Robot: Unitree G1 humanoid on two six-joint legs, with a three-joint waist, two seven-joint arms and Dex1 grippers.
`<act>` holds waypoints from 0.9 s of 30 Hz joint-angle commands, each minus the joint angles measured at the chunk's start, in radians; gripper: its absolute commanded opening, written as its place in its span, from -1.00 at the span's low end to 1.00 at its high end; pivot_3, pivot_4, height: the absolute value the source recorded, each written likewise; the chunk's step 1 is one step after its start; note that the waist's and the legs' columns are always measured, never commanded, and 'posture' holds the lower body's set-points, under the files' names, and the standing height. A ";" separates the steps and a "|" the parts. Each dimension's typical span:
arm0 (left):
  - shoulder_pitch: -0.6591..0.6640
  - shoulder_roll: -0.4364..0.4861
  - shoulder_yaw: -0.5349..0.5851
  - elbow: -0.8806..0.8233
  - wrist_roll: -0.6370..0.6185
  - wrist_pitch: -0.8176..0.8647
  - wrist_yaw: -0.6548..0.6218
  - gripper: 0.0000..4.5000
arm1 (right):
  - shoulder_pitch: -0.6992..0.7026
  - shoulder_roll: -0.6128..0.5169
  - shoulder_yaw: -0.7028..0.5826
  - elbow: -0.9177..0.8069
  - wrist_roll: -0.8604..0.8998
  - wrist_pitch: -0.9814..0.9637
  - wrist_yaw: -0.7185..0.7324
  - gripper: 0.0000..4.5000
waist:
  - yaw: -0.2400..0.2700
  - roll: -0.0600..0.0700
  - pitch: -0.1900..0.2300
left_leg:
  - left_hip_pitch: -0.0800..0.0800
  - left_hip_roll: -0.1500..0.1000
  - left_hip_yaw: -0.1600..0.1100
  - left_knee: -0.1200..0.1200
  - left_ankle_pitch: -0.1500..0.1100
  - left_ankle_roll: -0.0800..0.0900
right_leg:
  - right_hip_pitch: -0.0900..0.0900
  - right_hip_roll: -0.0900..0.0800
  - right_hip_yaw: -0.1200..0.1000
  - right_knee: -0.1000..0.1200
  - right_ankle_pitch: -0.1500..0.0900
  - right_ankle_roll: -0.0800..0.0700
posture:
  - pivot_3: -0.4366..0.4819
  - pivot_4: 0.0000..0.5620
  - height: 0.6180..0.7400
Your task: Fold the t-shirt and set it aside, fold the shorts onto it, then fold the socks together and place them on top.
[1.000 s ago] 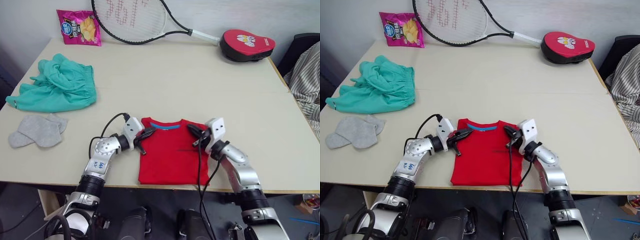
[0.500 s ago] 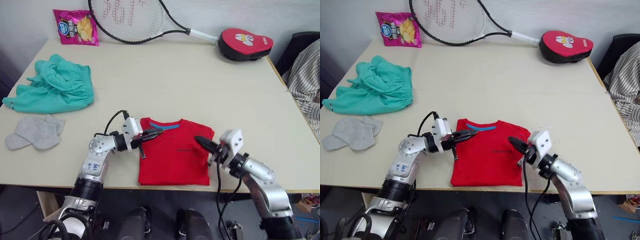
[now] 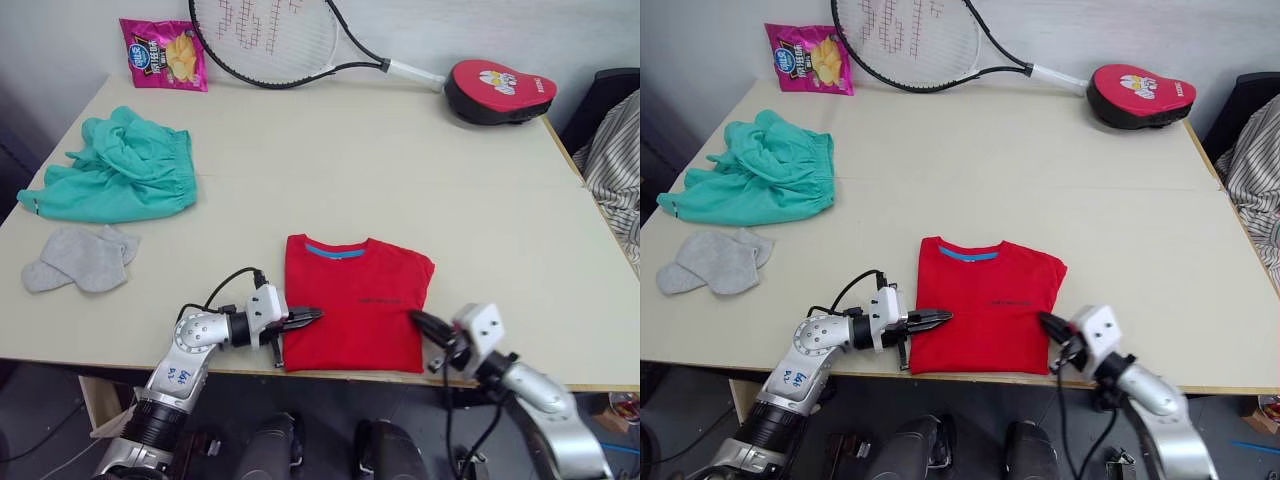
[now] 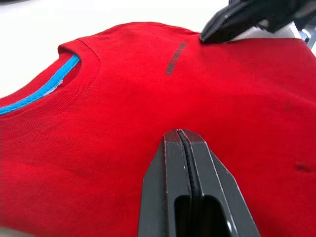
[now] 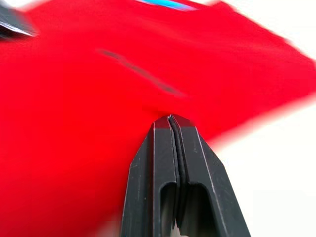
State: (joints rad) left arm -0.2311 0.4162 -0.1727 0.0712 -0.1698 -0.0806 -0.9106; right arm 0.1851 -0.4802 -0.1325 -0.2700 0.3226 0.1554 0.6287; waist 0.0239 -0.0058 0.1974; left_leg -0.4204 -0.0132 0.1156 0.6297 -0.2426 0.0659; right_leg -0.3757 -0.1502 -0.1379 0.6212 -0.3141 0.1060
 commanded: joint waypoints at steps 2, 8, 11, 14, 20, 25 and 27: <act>-0.012 0.002 0.018 0.046 -0.020 -0.026 -0.019 -0.99 | -0.041 -0.052 -0.162 -0.003 0.215 0.139 0.045 -1.00 | 0.000 0.001 0.000 | 0.000 0.000 0.000 0.000 0.000 0.000 | 0.000 0.000 0.000 0.000 0.000 0.000 | -0.05 -0.47 1.00; -0.020 -0.002 0.014 0.057 -0.033 -0.039 -0.044 -1.00 | -0.127 -0.205 -0.194 -0.001 0.514 0.555 0.136 -0.30 | 0.000 0.001 -0.001 | 0.000 0.002 0.001 0.001 -0.001 0.002 | 0.000 0.000 0.000 0.000 0.000 -0.001 | -0.05 -0.47 1.00; -0.029 -0.004 0.013 0.067 -0.030 -0.044 -0.049 -1.00 | -0.187 -0.354 -0.154 0.048 0.716 0.905 0.230 0.16 | -0.001 0.002 -0.001 | 0.000 0.002 0.001 0.001 -0.002 0.004 | 0.000 0.000 0.000 -0.001 0.000 -0.001 | -0.05 -0.47 1.00; -0.035 -0.006 0.011 0.074 -0.027 -0.048 -0.051 -1.00 | -0.247 -0.431 -0.096 0.090 0.767 1.076 0.261 0.65 | 0.000 0.002 -0.001 | 0.000 0.003 0.001 0.002 -0.004 0.014 | 0.001 -0.001 0.000 -0.002 0.001 -0.001 | -0.05 -0.47 1.00; -0.039 -0.008 0.009 0.081 -0.024 -0.057 -0.053 -1.00 | -0.369 -0.373 -0.002 0.166 0.711 1.170 0.185 0.99 | -0.001 0.001 -0.001 | -0.001 0.003 0.001 0.003 -0.005 0.013 | 0.001 -0.001 -0.002 -0.003 0.001 -0.002 | -0.05 -0.47 1.00; -0.043 -0.013 0.009 0.097 -0.018 -0.073 -0.047 -1.00 | -0.462 -0.270 0.050 0.187 0.675 1.211 0.115 0.91 | -0.007 -0.004 -0.005 | 0.000 0.005 0.002 0.004 -0.007 0.008 | 0.002 0.001 -0.003 -0.003 0.002 -0.003 | -0.05 -0.47 1.00; -0.045 -0.015 0.008 0.107 -0.013 -0.082 -0.045 -1.00 | -0.484 -0.237 0.055 0.196 0.658 1.210 0.093 0.72 | -0.008 -0.004 -0.006 | 0.000 0.006 0.002 0.004 -0.007 0.008 | 0.002 0.001 -0.003 -0.003 0.002 -0.003 | -0.05 -0.47 1.00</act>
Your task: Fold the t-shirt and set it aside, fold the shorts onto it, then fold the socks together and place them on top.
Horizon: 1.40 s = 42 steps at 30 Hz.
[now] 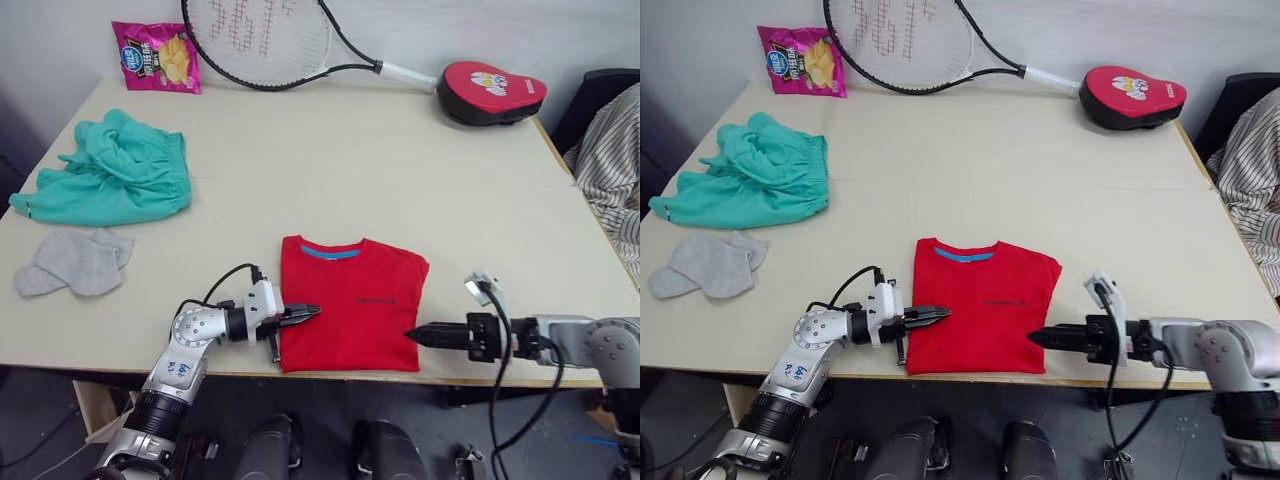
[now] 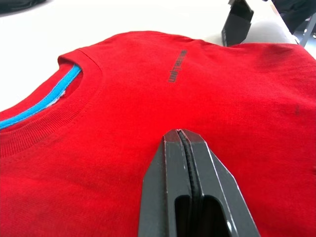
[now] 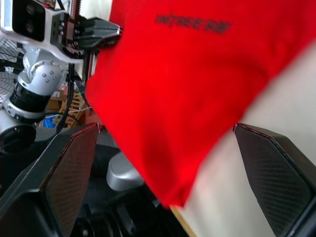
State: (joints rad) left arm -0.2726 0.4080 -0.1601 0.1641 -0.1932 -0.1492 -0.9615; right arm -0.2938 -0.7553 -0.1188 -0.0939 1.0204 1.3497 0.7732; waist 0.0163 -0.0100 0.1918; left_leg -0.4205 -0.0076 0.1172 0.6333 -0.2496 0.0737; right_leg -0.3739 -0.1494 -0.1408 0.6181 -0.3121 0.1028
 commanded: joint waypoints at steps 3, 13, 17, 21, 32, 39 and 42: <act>-0.005 -0.010 -0.003 0.023 0.015 -0.024 0.011 -1.00 | -0.022 0.072 0.027 0.035 -0.068 0.001 -0.078 0.25 | 0.001 0.000 -0.001 | 0.000 0.000 0.000 0.000 0.000 0.000 | 0.000 0.000 0.000 0.000 0.000 0.000 | -0.05 -0.47 1.00; -0.021 0.007 0.007 0.027 -0.047 -0.071 -0.079 -1.00 | 0.003 0.107 -0.015 0.008 -0.112 -0.042 -0.095 -0.98 | 0.000 -0.007 -0.005 | 0.000 0.001 0.001 -0.001 0.000 -0.001 | -0.001 0.000 0.000 -0.001 0.000 -0.001 | -0.05 -0.47 1.00; -0.038 0.009 0.046 -0.069 -0.156 0.043 -0.098 -0.47 | 0.007 0.068 -0.075 0.003 -0.095 -0.030 -0.084 -1.00 | 0.001 -0.007 -0.005 | -0.001 0.001 0.001 -0.001 -0.001 -0.001 | -0.001 0.000 0.001 -0.002 0.000 -0.001 | -0.05 -0.47 1.00; -0.040 0.030 0.085 -0.211 -0.299 0.203 -0.124 0.09 | 0.002 0.005 -0.176 0.026 -0.065 -0.002 -0.069 -1.00 | 0.009 -0.004 -0.003 | -0.003 0.001 0.001 0.000 0.001 -0.004 | -0.001 0.000 0.000 -0.004 0.001 0.000 | -0.05 -0.47 1.00; -0.045 0.057 0.171 -0.360 -0.468 0.414 -0.099 0.99 | 0.015 -0.314 -0.318 0.356 -0.206 -0.136 0.074 -1.00 | 0.011 0.001 -0.001 | -0.003 0.001 0.004 0.000 0.003 0.001 | 0.000 0.002 0.000 -0.007 0.001 0.001 | -0.05 -0.47 1.00; -0.034 0.091 0.208 -0.373 -0.467 0.443 -0.099 0.99 | -0.072 -0.440 -0.204 0.758 -0.443 -0.395 0.177 -1.00 | 0.001 0.002 0.000 | -0.003 0.000 0.006 -0.001 0.002 0.001 | -0.001 0.003 0.002 -0.008 0.001 0.001 | -0.05 -0.47 1.00; -0.033 0.114 0.220 -0.372 -0.466 0.455 -0.107 0.99 | -0.128 -0.441 -0.149 0.872 -0.529 -0.467 0.197 -1.00 | -0.007 0.007 0.002 | -0.002 0.001 0.008 -0.001 0.003 0.000 | -0.001 0.003 0.003 -0.007 0.001 0.001 | -0.05 -0.47 1.00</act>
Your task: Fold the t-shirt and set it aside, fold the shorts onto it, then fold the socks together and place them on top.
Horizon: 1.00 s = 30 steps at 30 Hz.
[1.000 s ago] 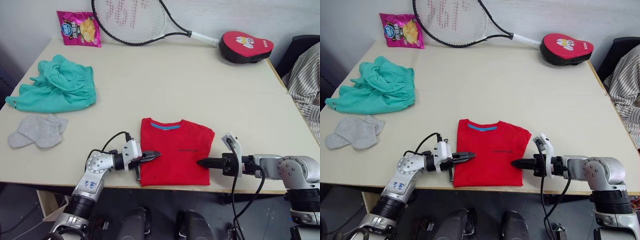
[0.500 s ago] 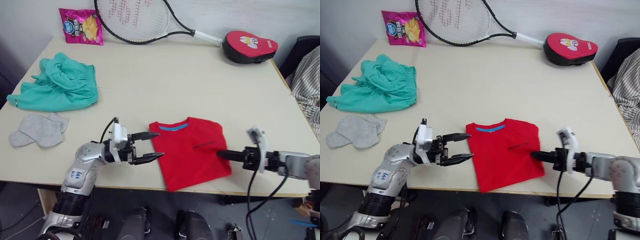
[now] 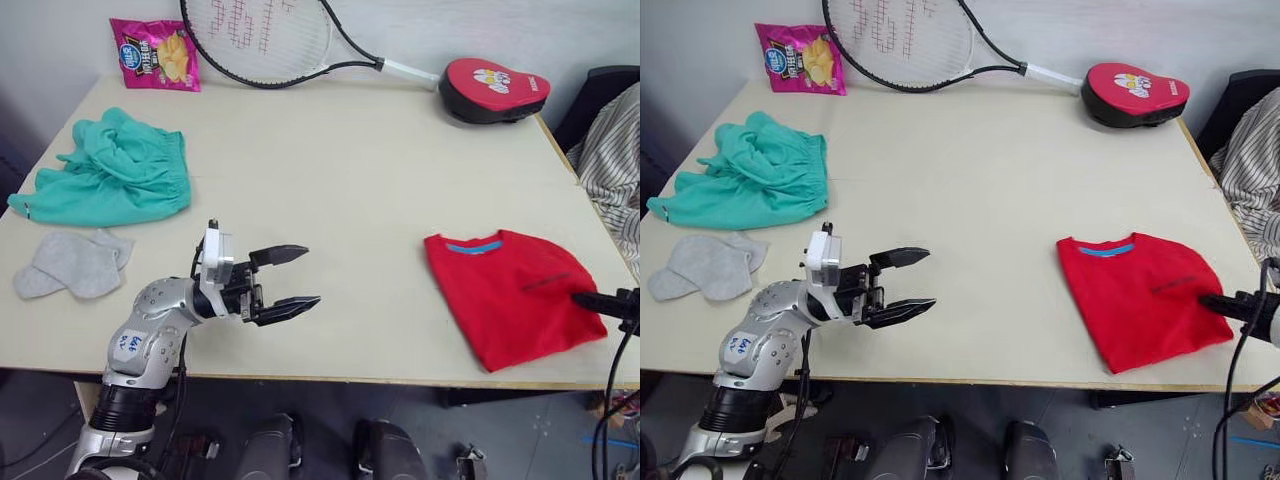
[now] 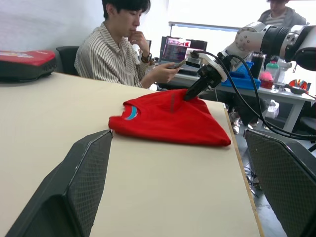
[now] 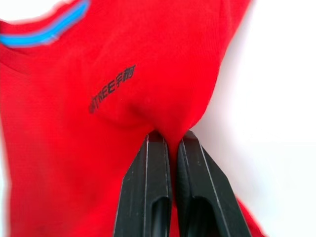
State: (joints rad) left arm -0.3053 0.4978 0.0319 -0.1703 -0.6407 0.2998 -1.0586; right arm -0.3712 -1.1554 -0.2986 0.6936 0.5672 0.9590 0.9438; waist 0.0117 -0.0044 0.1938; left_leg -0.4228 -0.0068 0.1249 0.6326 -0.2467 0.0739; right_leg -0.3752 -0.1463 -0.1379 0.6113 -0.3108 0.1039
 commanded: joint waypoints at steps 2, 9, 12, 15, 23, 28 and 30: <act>0.000 0.037 0.034 -0.041 -0.020 0.016 -0.012 0.99 | -0.081 -0.029 0.058 0.140 -0.120 -0.115 0.035 -1.00 | -0.007 0.003 0.001 | 0.000 0.000 0.000 0.000 0.000 0.000 | 0.000 0.000 0.000 0.000 0.000 0.000 | -0.05 -0.47 1.00; 0.030 0.074 0.052 -0.080 -0.027 0.047 -0.014 0.99 | -0.136 0.002 0.089 0.231 -0.214 -0.249 0.041 -1.00 | -0.011 0.004 0.001 | 0.000 0.000 0.000 0.000 0.000 -0.001 | 0.000 0.000 0.000 0.000 0.000 0.000 | -0.05 -0.47 1.00; 0.056 0.093 0.061 -0.094 -0.023 0.058 -0.014 1.00 | -0.103 -0.016 0.087 0.203 -0.216 -0.242 0.101 -0.62 | -0.011 0.004 0.001 | 0.000 0.000 0.000 0.000 -0.001 -0.002 | 0.000 0.000 0.000 0.000 0.000 0.000 | -0.05 -0.47 1.00; 0.113 0.128 0.105 -0.104 -0.015 0.073 0.004 1.00 | 0.042 -0.052 0.037 0.052 -0.232 -0.447 0.171 -0.20 | -0.010 0.005 0.001 | 0.000 0.000 -0.001 0.000 -0.001 -0.004 | 0.000 0.000 0.000 0.000 0.000 0.000 | -0.05 -0.47 1.00; 0.282 0.180 0.289 0.002 0.063 -0.037 0.061 1.00 | 0.189 0.079 -0.232 -0.583 -0.150 -0.698 0.058 0.99 | -0.021 0.011 0.004 | 0.003 0.002 0.001 -0.002 -0.002 -0.009 | -0.001 0.001 0.003 0.002 0.000 0.001 | -0.05 -0.47 1.00; 0.361 0.183 0.456 0.178 0.158 -0.201 0.163 1.00 | 0.243 0.274 -0.134 -0.849 -0.118 -0.847 0.064 0.99 | -0.010 0.007 0.003 | 0.002 0.003 -0.001 -0.005 -0.003 -0.012 | -0.003 0.002 0.002 0.000 -0.001 -0.002 | -0.05 -0.47 1.00; 0.397 0.179 0.515 0.219 0.188 -0.263 0.203 1.00 | 0.275 0.344 -0.082 -0.919 -0.088 -0.897 0.104 0.99 | -0.004 0.006 0.003 | 0.001 0.002 -0.001 -0.005 -0.004 -0.010 | -0.003 0.000 0.002 -0.001 -0.001 -0.002 | -0.05 -0.47 1.00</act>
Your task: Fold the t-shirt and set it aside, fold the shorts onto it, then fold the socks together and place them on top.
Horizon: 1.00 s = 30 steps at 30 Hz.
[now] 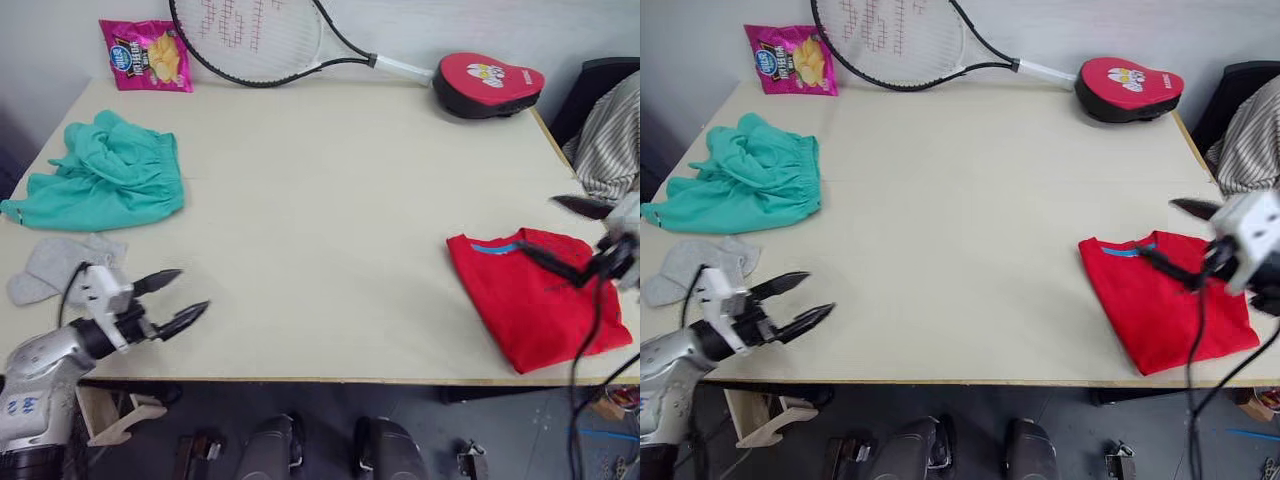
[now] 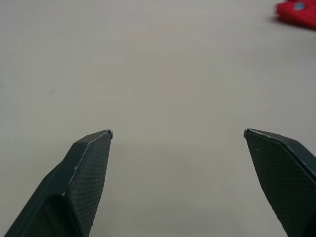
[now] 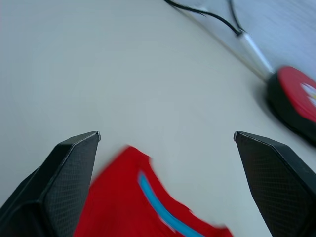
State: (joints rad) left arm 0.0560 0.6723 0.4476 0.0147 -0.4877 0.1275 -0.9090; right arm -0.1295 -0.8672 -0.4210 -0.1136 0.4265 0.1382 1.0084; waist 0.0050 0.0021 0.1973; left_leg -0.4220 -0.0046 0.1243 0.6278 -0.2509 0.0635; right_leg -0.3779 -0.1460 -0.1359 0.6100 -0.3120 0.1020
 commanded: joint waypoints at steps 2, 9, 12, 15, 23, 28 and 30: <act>0.096 -0.010 0.165 0.045 0.045 -0.114 0.102 1.00 | 0.054 0.145 0.079 -0.158 0.092 -0.099 0.031 0.99 | 0.003 0.000 0.000 | 0.000 0.000 0.000 0.001 -0.002 0.003 | 0.001 0.000 0.000 -0.001 0.000 0.000 | -0.05 -0.47 1.00; 0.356 -0.115 0.391 -0.042 0.003 0.044 0.345 1.00 | 0.155 0.319 0.214 -0.107 0.002 -0.289 0.023 0.99 | -0.007 -0.006 -0.001 | 0.001 -0.001 0.002 0.002 -0.004 0.005 | 0.002 -0.001 0.003 -0.003 0.001 0.003 | -0.05 -0.47 1.00; 0.381 -0.129 0.418 -0.097 -0.040 0.152 0.407 1.00 | 0.151 0.346 0.217 -0.069 -0.006 -0.317 -0.001 0.99 | -0.005 -0.009 -0.003 | 0.002 -0.001 0.001 0.002 -0.007 0.009 | 0.002 -0.001 0.004 -0.002 0.002 0.003 | -0.05 -0.47 1.00; 0.259 -0.059 0.375 -0.143 -0.098 0.270 0.437 1.00 | 0.127 0.363 0.234 -0.077 -0.002 -0.325 -0.025 0.99 | 0.015 -0.009 -0.003 | 0.002 -0.001 0.000 0.001 -0.007 0.008 | -0.001 -0.001 0.004 -0.002 0.001 0.001 | -0.05 -0.47 1.00; -0.281 0.169 -0.006 0.112 0.094 0.359 0.429 1.00 | 0.100 0.373 0.262 -0.087 -0.021 -0.322 -0.082 0.99 | 0.016 -0.010 -0.004 | 0.001 -0.002 0.004 -0.004 0.000 -0.003 | -0.004 -0.001 0.006 0.002 0.001 0.000 | -0.05 -0.47 1.00; -0.852 0.128 -0.290 0.785 0.358 0.107 0.409 1.00 | 0.101 0.380 0.273 -0.118 -0.033 -0.306 -0.133 0.99 | 0.011 -0.016 -0.003 | 0.001 0.000 0.013 -0.006 0.006 0.001 | -0.009 0.010 0.000 0.010 0.001 0.000 | -0.05 -0.47 1.00; -1.009 0.092 -0.340 1.026 0.424 0.035 0.435 1.00 | 0.111 0.381 0.277 -0.134 -0.042 -0.308 -0.153 0.99 | 0.012 -0.019 -0.005 | 0.001 0.001 0.017 -0.006 0.007 0.003 | -0.012 0.012 0.004 0.013 0.001 0.000 | -0.05 -0.47 1.00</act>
State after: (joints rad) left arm -0.8925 0.7671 0.1371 0.8752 -0.1287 0.2416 -0.4926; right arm -0.0268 -0.4909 -0.1323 -0.2046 0.3833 -0.1632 0.8776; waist 0.0169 -0.0171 0.1926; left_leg -0.4215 -0.0035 0.1428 0.6227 -0.2432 0.0663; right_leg -0.3905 -0.1339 -0.1314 0.6228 -0.3112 0.1022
